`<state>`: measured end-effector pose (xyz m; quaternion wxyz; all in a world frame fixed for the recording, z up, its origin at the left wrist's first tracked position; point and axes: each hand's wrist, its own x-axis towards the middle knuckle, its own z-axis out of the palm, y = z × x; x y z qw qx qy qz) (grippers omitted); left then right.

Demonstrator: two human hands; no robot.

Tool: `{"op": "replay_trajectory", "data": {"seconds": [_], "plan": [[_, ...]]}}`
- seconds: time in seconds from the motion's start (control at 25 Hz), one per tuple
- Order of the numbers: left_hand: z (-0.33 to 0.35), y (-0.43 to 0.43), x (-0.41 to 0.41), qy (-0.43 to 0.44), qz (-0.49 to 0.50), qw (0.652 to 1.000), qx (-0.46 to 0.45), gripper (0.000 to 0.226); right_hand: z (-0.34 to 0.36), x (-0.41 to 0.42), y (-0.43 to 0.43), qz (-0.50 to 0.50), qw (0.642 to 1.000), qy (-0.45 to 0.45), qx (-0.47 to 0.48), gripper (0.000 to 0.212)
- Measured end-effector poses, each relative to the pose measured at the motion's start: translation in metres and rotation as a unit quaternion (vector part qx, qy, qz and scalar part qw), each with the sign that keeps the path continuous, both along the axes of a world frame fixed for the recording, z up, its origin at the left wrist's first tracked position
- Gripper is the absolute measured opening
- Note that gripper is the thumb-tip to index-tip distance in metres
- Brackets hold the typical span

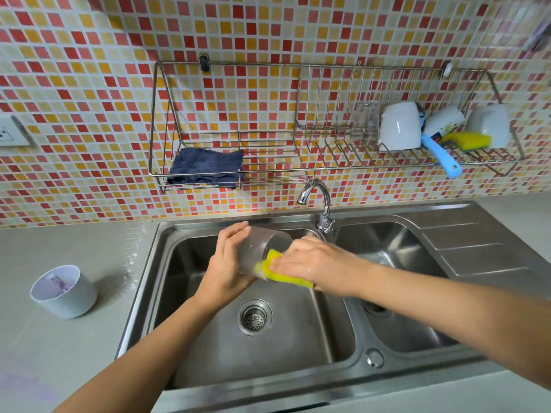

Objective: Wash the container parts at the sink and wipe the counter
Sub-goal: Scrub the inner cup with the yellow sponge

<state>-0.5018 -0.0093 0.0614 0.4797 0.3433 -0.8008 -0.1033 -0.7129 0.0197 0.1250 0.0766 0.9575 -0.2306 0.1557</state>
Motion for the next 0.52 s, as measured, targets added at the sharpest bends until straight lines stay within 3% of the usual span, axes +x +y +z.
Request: {"op": "replay_trajectory", "data": {"seconds": [0.08, 0.28, 0.4, 0.52], "plan": [[0.000, 0.003, -0.005, 0.004, -0.001, 1.000, -0.010, 0.086, 0.002, 0.000, 0.001, -0.018, 0.993, 0.057, -0.100, 0.023], [0.006, 0.001, 0.000, -0.036, -0.088, 0.994, 0.059, 0.090, 0.024, -0.019, -0.012, 0.040, 0.969, 0.129, -0.208, 0.023], [0.015, -0.004, 0.006, -0.070, -0.113, 0.980, 0.152, 0.103, 0.039, -0.028, -0.025, 0.095, 0.957, 0.159, -0.221, 0.026], [0.017, -0.005, 0.002, -0.105, -0.109, 0.981, 0.122, 0.092, 0.030, -0.024, -0.027, 0.110, 0.954, 0.165, -0.225, 0.026]]}}
